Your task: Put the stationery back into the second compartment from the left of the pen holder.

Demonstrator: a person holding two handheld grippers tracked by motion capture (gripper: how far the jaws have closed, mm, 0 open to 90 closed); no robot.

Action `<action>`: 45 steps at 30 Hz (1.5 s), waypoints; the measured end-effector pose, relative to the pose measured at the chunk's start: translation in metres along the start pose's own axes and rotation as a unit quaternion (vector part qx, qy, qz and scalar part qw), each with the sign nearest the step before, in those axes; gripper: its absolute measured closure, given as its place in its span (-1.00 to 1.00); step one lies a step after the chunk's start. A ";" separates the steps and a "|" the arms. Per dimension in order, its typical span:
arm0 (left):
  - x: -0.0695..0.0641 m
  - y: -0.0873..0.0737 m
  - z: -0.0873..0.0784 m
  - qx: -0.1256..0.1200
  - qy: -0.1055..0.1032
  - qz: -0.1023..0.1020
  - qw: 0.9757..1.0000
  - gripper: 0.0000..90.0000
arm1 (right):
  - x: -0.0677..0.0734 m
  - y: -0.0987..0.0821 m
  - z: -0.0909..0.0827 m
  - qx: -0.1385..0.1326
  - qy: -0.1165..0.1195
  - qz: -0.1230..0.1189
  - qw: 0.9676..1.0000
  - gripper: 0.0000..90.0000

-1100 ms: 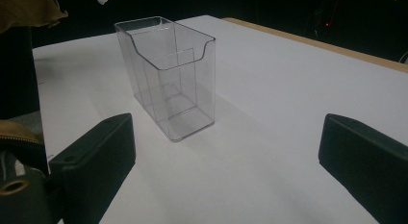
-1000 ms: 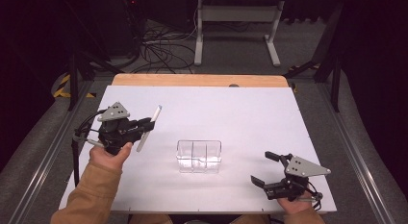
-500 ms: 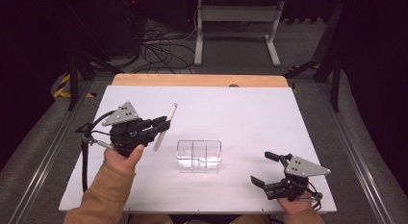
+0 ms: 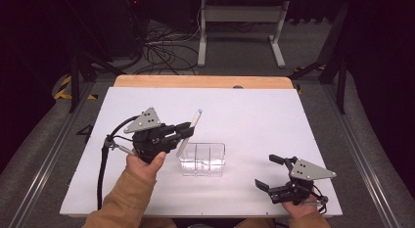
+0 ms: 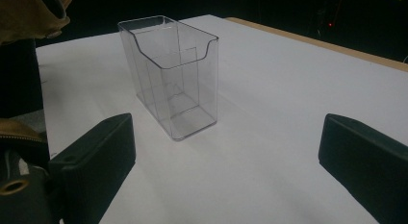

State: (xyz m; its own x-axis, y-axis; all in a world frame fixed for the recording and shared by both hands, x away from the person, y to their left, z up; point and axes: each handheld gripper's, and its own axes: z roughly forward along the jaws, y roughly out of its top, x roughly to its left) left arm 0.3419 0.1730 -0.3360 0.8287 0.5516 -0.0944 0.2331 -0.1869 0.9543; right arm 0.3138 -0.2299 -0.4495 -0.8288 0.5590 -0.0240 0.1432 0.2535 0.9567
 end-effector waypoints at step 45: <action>-0.009 -0.026 0.061 -0.015 -0.021 0.029 0.999 0.74 | 0.001 -0.002 0.002 0.002 0.011 -0.001 1.000 -0.86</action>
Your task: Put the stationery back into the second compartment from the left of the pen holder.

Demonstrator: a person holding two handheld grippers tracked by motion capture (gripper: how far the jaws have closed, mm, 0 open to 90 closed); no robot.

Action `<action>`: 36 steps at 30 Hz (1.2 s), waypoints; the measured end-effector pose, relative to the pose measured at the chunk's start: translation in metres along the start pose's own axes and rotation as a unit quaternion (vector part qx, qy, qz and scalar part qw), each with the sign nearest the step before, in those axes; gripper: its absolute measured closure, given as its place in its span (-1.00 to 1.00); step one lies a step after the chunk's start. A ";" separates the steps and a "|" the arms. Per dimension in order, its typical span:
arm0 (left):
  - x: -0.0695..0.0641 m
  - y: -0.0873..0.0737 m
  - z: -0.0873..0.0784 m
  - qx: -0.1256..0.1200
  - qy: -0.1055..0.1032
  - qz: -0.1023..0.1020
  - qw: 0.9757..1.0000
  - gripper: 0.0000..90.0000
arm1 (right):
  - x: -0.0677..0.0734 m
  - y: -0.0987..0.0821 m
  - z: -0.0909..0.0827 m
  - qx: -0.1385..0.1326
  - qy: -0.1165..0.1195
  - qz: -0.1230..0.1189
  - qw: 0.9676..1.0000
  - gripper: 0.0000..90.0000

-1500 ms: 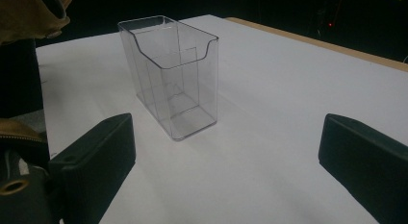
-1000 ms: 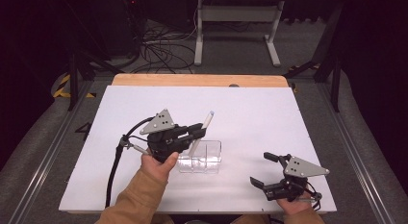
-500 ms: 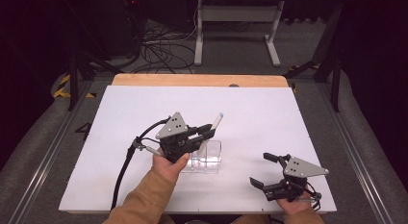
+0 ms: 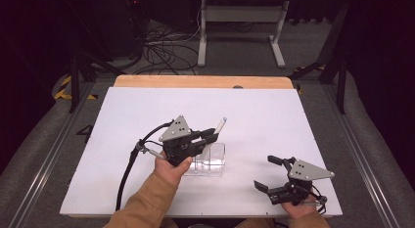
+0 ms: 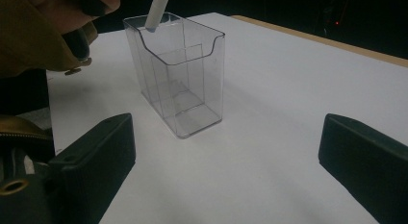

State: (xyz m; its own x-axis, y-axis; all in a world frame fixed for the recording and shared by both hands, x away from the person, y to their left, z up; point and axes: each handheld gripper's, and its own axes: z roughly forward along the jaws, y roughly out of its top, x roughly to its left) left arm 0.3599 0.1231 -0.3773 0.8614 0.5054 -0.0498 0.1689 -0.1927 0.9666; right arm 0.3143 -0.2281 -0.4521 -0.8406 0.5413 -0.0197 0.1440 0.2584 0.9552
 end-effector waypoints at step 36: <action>0.000 -0.023 -0.029 0.005 0.016 0.032 0.999 -0.30 | -0.002 0.002 0.002 -0.004 0.006 -0.002 1.000 -0.86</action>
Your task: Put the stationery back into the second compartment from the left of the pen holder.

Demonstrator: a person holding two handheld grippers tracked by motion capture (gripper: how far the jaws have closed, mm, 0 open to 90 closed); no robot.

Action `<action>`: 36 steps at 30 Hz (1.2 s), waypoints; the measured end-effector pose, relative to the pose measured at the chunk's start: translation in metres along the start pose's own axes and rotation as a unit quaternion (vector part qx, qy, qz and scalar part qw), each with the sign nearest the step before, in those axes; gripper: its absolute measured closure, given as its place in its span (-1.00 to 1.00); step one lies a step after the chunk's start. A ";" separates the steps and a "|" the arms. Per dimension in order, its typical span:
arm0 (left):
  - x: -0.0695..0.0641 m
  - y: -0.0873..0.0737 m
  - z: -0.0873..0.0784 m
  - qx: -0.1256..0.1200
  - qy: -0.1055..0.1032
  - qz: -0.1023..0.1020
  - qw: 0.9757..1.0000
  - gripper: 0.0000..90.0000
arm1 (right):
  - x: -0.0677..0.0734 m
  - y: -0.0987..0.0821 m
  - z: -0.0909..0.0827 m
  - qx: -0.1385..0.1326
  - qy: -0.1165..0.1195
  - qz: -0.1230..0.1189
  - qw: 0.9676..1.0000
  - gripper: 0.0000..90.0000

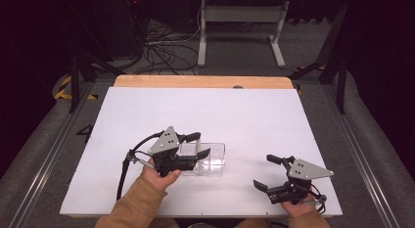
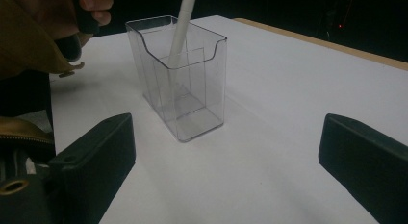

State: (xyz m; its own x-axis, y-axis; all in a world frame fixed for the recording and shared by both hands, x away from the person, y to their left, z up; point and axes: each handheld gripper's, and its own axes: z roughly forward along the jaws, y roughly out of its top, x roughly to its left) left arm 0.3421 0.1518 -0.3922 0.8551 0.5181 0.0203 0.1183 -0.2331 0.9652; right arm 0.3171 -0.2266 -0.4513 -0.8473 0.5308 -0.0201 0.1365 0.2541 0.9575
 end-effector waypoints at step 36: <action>0.024 -0.023 -0.087 0.026 0.072 -0.020 0.997 -0.87 | 0.002 0.001 -0.001 -0.008 -0.004 0.001 1.000 -0.88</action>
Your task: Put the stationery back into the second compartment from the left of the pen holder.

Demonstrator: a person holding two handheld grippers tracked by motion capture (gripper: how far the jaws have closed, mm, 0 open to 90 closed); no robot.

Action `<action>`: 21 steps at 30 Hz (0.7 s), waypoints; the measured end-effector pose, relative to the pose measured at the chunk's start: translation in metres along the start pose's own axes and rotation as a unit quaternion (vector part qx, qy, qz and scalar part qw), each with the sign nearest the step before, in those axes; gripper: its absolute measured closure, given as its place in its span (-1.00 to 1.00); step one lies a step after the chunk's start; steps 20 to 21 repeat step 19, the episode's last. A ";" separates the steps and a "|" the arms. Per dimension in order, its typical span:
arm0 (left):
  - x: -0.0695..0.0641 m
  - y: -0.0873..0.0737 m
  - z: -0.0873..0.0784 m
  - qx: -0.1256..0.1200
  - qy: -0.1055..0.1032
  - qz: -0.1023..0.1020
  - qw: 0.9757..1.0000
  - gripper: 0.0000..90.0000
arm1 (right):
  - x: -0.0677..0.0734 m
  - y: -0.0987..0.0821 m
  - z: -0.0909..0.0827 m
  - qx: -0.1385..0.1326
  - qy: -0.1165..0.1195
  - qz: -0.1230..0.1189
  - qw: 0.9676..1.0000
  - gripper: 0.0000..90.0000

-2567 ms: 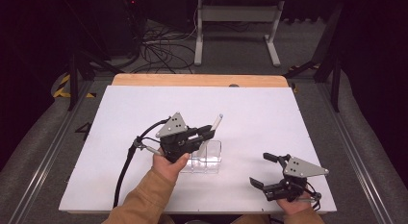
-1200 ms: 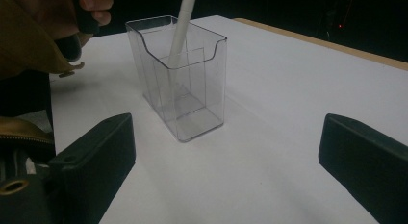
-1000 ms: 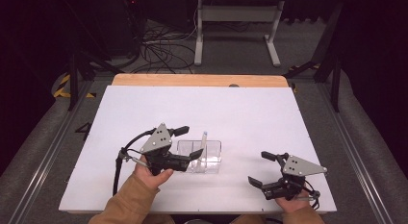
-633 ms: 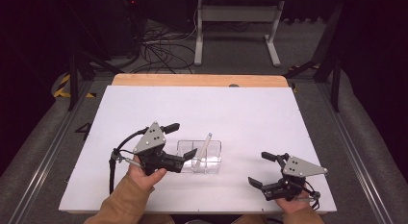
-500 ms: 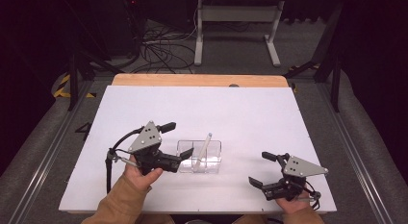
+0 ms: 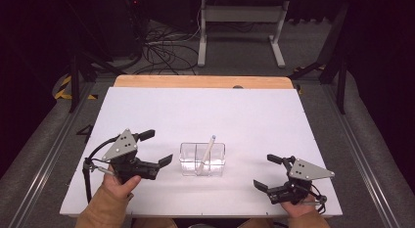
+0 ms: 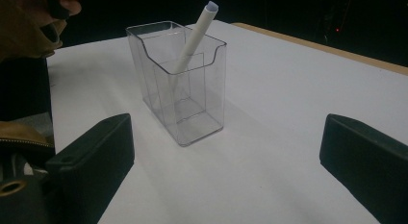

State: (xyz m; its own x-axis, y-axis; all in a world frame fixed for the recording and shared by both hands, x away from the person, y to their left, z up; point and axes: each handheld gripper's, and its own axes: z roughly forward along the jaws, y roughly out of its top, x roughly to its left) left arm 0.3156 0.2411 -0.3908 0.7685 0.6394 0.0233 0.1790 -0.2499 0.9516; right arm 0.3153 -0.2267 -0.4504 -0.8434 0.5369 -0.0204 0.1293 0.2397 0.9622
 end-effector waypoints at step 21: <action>0.022 -0.077 -0.038 0.013 0.034 -0.029 0.999 -0.82 | -0.001 -0.002 -0.002 -0.003 -0.008 0.003 1.000 -0.90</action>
